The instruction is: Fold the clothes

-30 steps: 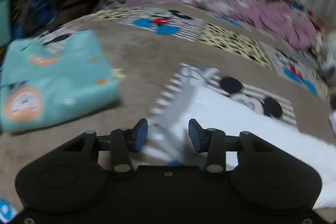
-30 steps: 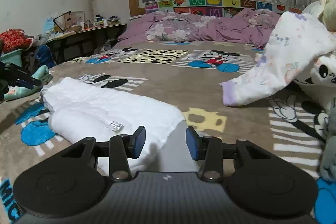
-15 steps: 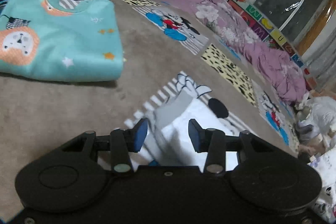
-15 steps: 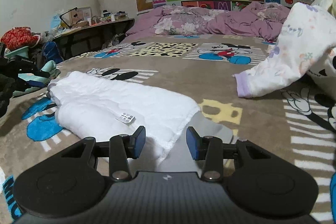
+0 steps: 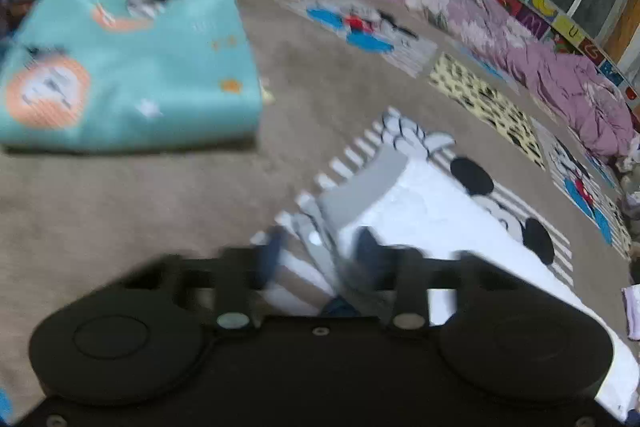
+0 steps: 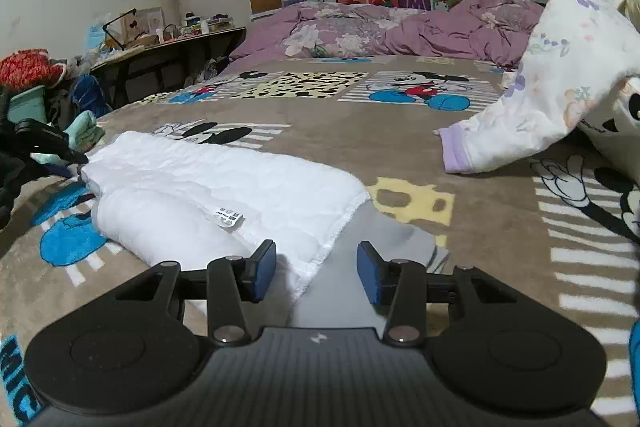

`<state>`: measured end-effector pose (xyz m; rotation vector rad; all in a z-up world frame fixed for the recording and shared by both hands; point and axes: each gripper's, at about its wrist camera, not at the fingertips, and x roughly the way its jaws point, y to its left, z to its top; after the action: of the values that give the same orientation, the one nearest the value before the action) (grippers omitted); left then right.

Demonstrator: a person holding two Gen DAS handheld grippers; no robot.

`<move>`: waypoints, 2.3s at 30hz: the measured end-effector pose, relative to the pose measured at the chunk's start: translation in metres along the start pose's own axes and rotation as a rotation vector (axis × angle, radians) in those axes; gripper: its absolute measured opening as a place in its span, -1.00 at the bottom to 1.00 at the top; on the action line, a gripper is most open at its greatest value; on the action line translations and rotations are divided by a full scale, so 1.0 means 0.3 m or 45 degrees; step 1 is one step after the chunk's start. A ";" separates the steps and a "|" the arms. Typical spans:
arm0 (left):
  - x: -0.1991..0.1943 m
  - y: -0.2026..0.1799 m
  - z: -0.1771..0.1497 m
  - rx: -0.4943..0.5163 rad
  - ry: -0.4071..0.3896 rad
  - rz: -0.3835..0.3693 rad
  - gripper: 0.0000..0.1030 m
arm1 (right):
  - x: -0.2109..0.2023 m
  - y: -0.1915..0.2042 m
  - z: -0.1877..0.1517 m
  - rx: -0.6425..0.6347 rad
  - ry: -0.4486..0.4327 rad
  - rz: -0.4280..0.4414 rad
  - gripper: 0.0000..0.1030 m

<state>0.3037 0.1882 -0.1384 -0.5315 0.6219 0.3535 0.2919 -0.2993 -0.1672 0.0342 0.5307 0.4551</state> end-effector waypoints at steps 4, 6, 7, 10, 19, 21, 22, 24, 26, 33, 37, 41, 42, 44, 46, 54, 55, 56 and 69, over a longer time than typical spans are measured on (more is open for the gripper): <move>-0.048 0.070 -0.022 -0.150 0.038 -0.118 0.10 | -0.013 0.000 0.008 0.000 -0.020 0.013 -0.12; -0.061 0.112 -0.037 -0.250 0.086 -0.197 0.10 | -0.027 0.004 0.014 -0.003 -0.043 0.026 -0.13; -0.058 0.122 -0.045 -0.290 0.116 -0.228 0.10 | -0.034 0.005 0.017 -0.002 -0.055 0.033 -0.14; -0.048 0.118 -0.065 -0.338 0.160 -0.277 0.11 | -0.043 0.019 0.021 -0.033 -0.081 0.062 -0.36; 0.023 0.111 -0.044 -0.432 0.150 -0.345 0.07 | 0.005 0.031 0.000 -0.040 0.011 0.062 -0.36; 0.047 0.114 -0.034 -0.456 0.139 -0.356 -0.02 | 0.010 0.022 -0.003 -0.022 0.015 0.061 -0.36; 0.058 0.115 -0.031 -0.467 0.134 -0.365 -0.03 | 0.013 0.021 -0.004 -0.018 0.017 0.060 -0.36; 0.074 0.117 -0.028 -0.483 0.128 -0.384 -0.11 | 0.018 0.020 -0.007 -0.016 0.019 0.059 -0.36; 0.080 0.116 -0.028 -0.493 0.125 -0.395 -0.18 | 0.023 0.013 -0.008 -0.004 0.019 0.058 -0.36; -0.004 0.068 -0.005 -0.417 0.058 -0.413 -0.60 | 0.026 0.006 -0.008 0.016 0.023 0.057 -0.35; -0.106 -0.025 0.015 -0.293 -0.030 -0.422 -0.62 | 0.024 0.005 -0.007 0.017 0.023 0.054 -0.35; -0.222 -0.149 0.024 -0.137 -0.101 -0.456 -0.62 | 0.020 -0.003 -0.005 0.039 0.022 0.059 -0.35; -0.247 -0.189 0.023 -0.097 -0.116 -0.466 -0.62 | 0.019 -0.007 -0.004 0.046 0.022 0.061 -0.35; -0.295 -0.272 0.016 -0.017 -0.143 -0.489 -0.62 | 0.016 -0.017 -0.002 0.070 0.022 0.071 -0.35; -0.333 -0.345 0.006 0.066 -0.164 -0.511 -0.62 | 0.006 -0.041 0.001 0.128 0.018 0.095 -0.36; -0.433 -0.664 -0.151 0.524 -0.224 -0.563 -0.63 | -0.069 -0.200 0.008 0.458 -0.066 0.166 -0.31; -0.433 -0.698 -0.185 0.586 -0.229 -0.558 -0.63 | -0.081 -0.220 0.009 0.492 -0.081 0.168 -0.32; -0.432 -0.732 -0.221 0.649 -0.234 -0.551 -0.63 | -0.089 -0.233 0.009 0.508 -0.092 0.161 -0.31; -0.368 -0.969 -0.699 1.300 -0.260 -0.480 -0.64 | -0.180 -0.417 0.000 0.735 -0.253 0.117 -0.31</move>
<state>0.2591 -0.1830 -0.1078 0.3688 0.4168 -0.2785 0.3018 -0.4350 -0.1597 0.6530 0.4507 0.3703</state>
